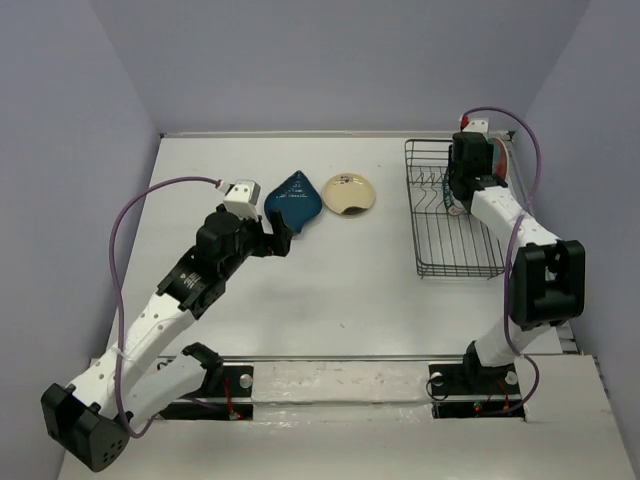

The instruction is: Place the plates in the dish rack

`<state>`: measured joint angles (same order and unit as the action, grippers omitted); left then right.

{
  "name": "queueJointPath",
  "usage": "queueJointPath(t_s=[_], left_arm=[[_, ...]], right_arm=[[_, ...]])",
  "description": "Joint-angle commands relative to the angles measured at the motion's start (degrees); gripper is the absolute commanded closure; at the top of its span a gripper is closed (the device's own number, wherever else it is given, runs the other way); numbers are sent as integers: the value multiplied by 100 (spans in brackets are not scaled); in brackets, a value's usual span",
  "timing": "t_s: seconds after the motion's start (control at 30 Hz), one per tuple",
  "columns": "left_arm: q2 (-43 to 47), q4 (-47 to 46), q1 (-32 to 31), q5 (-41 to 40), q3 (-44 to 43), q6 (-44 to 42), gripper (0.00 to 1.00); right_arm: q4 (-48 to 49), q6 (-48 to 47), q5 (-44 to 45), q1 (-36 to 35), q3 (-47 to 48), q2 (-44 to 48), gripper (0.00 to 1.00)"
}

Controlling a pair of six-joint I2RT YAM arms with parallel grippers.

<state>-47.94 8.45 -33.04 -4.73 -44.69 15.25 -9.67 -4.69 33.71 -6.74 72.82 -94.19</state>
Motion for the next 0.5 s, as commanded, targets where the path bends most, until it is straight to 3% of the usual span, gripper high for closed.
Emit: queueJointPath(t_s=[0.0,0.03,0.13,0.27,0.47], left_arm=[[-276,-194,586,481,-23,382,1],[-320,-299,701,717,12,470,2],[-523,-414,992,1000,65,848,4],[-681,-449,1098,808,74,1234,13],[-910,-1213,1089,174,355,2096,32]], right_arm=[[-332,845,-145,85,364,112,33],[-482,925,-189,85,391,155,26],[-536,1084,-304,85,269,497,15],[-685,1356,-611,85,154,1112,12],[-475,2050,-2569,25,-592,2116,10]])
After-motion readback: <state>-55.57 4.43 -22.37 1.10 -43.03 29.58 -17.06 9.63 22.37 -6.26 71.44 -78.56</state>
